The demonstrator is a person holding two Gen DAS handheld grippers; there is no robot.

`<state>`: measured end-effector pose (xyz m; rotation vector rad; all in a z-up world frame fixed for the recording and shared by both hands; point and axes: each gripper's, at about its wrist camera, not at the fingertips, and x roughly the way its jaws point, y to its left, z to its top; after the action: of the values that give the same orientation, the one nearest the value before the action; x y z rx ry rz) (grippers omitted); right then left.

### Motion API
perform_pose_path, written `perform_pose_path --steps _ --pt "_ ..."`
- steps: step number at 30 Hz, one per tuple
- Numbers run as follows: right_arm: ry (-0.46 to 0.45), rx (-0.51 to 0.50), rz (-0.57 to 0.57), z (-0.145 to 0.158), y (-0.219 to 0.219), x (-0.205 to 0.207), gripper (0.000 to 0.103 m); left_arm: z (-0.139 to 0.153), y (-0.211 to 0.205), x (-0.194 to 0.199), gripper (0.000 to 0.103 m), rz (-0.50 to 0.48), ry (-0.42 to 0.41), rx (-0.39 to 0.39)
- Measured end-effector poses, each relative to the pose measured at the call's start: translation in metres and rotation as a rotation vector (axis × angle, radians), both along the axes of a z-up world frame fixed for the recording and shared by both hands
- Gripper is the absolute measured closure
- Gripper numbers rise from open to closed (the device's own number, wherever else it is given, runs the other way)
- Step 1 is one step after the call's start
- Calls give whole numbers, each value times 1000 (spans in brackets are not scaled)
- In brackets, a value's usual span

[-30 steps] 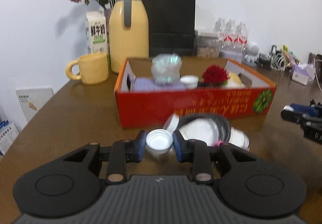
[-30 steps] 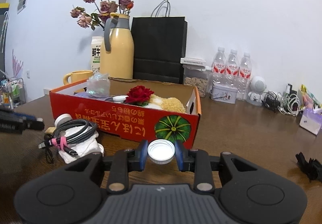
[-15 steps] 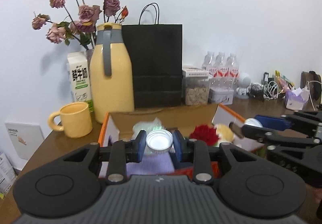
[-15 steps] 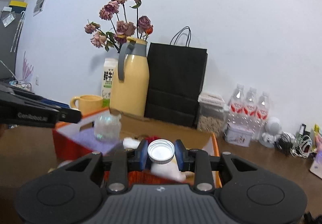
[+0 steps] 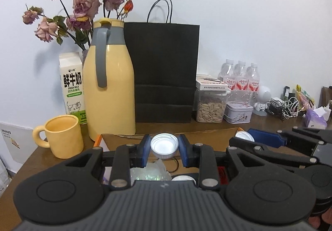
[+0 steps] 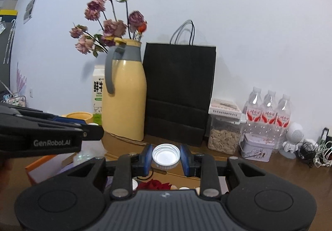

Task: Organize objects
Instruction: 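Carry both white bottle caps into the cardboard box and release them, then withdraw both tools from the box toward the braided black cable bundle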

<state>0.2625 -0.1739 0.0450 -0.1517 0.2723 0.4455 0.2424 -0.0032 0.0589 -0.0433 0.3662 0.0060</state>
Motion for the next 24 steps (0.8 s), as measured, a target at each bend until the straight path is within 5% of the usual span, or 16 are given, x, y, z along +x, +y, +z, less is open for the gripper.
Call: perform_pose_path --steps 10,13,15,18,19,20,24 --pt "71 2 15 -19 3 39 75 -21 5 34 73 -17 68 7" --pt "107 0 26 -27 2 44 75 -24 6 35 62 -19 72 18" --pt "130 -2 29 -31 1 46 66 -25 7 33 44 -20 65 23" --pt "140 4 25 -33 -3 44 31 -23 7 28 6 -6 43 28" --pt "137 7 23 -32 -4 43 18 -22 8 27 0 1 31 29" --pt "132 11 22 -31 -5 41 6 -21 8 25 0 2 21 25" --pt "118 24 16 -27 -9 38 2 -18 10 24 0 11 14 15"
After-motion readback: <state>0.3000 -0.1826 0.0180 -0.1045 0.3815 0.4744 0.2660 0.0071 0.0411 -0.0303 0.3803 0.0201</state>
